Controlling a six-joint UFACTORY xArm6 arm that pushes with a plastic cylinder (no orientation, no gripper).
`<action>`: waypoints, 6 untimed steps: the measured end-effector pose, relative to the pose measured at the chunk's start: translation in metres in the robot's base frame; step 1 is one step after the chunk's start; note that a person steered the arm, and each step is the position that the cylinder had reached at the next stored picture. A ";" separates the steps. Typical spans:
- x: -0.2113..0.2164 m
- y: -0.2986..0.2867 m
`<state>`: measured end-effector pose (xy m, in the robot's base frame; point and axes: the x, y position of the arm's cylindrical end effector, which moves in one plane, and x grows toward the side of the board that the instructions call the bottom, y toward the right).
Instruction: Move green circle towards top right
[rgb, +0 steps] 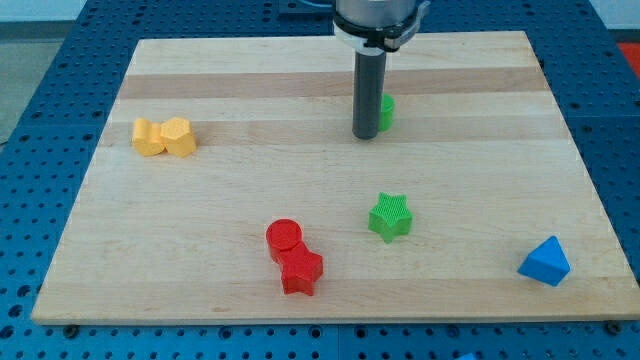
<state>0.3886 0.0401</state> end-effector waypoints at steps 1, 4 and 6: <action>0.005 -0.002; -0.003 -0.002; -0.099 0.103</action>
